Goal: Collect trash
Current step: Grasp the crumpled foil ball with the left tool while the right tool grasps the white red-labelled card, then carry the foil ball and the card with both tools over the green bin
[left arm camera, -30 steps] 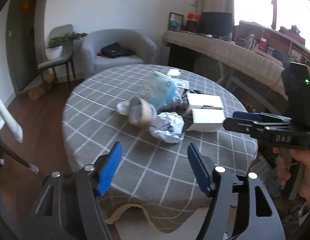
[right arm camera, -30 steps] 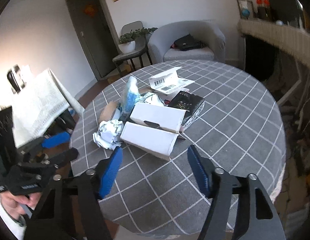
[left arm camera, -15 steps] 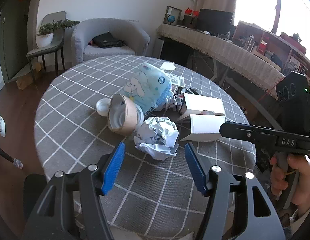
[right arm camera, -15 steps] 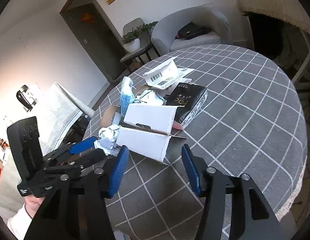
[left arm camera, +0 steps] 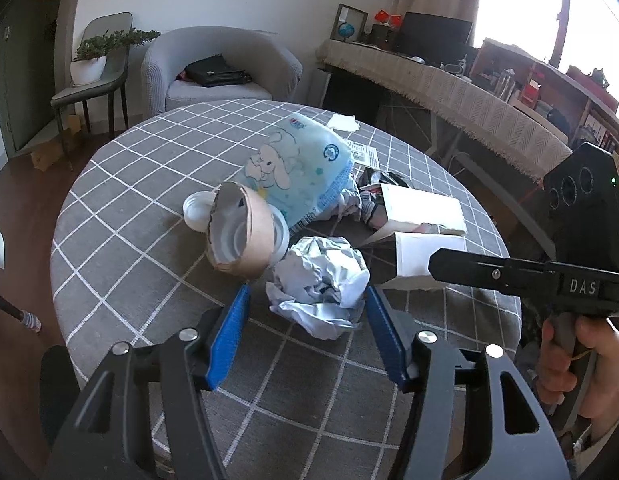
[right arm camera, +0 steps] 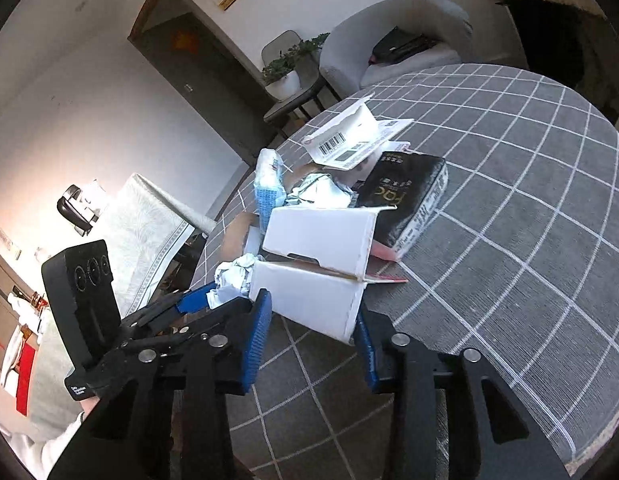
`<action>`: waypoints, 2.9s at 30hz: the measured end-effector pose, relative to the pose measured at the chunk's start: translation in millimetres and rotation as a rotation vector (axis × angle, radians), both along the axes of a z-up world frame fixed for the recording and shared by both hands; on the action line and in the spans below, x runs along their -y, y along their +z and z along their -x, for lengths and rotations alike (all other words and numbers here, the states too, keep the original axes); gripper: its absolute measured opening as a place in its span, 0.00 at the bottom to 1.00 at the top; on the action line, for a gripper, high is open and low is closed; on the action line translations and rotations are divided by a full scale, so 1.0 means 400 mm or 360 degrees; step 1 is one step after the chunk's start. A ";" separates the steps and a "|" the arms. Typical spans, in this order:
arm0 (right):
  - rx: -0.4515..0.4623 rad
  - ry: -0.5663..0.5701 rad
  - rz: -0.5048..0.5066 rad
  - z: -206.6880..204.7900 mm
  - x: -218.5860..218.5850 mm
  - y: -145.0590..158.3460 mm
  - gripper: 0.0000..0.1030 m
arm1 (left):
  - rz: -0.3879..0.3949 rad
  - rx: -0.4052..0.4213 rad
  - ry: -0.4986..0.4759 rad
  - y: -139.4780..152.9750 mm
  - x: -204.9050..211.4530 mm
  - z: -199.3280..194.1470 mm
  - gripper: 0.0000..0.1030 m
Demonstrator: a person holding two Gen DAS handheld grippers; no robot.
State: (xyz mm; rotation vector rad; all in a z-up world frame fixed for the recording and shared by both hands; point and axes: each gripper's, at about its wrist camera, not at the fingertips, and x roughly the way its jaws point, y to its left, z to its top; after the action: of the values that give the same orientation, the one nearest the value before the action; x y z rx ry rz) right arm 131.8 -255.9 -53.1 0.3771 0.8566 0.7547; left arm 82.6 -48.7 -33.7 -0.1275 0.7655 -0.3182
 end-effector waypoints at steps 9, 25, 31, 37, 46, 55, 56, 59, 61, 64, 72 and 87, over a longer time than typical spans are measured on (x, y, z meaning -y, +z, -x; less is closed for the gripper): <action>0.0047 0.0039 0.0013 0.008 -0.034 0.026 0.17 | 0.0048 -0.0022 -0.0016 0.003 -0.010 0.001 0.44; 0.0261 0.0056 0.0162 0.058 -0.111 0.139 0.02 | 0.0108 0.0118 0.0044 0.073 -0.118 0.068 0.43; 0.0294 0.0104 0.0153 0.051 -0.186 0.153 0.02 | 0.0083 0.0134 0.0172 0.086 -0.227 0.080 0.43; 0.0329 0.0167 0.0130 0.052 -0.286 0.163 0.02 | 0.0031 0.0115 0.0289 0.076 -0.339 0.099 0.43; 0.0374 0.0335 0.0160 0.076 -0.469 0.160 0.02 | -0.0029 -0.0004 0.0424 0.014 -0.501 0.124 0.43; 0.0344 0.0462 0.0186 0.090 -0.627 0.126 0.02 | -0.0074 -0.0191 0.0531 -0.097 -0.631 0.133 0.44; 0.0344 0.0483 0.0186 0.095 -0.647 0.122 0.02 | -0.0089 -0.0230 0.0535 -0.117 -0.642 0.132 0.44; 0.0341 0.0535 0.0219 0.107 -0.699 0.106 0.02 | -0.0108 -0.0322 0.0533 -0.163 -0.663 0.133 0.44; 0.0327 0.0559 0.0247 0.113 -0.737 0.093 0.02 | -0.0116 -0.0375 0.0524 -0.189 -0.674 0.136 0.44; 0.0306 0.0581 0.0322 0.117 -0.786 0.065 0.02 | -0.0141 -0.0449 0.0529 -0.231 -0.692 0.143 0.44; 0.0153 0.0603 0.0498 0.108 -0.885 -0.035 0.02 | -0.0157 -0.0604 0.0539 -0.315 -0.744 0.164 0.45; -0.0007 0.0664 0.0687 0.109 -0.990 -0.179 0.02 | -0.0126 -0.0477 0.0612 -0.243 -0.819 0.203 0.56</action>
State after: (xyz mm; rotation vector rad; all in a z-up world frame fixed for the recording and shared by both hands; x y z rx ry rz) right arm 88.3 139.9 -124.7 -0.1916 1.0891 0.9229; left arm 1.2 278.8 -130.7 -0.2471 1.0281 0.1005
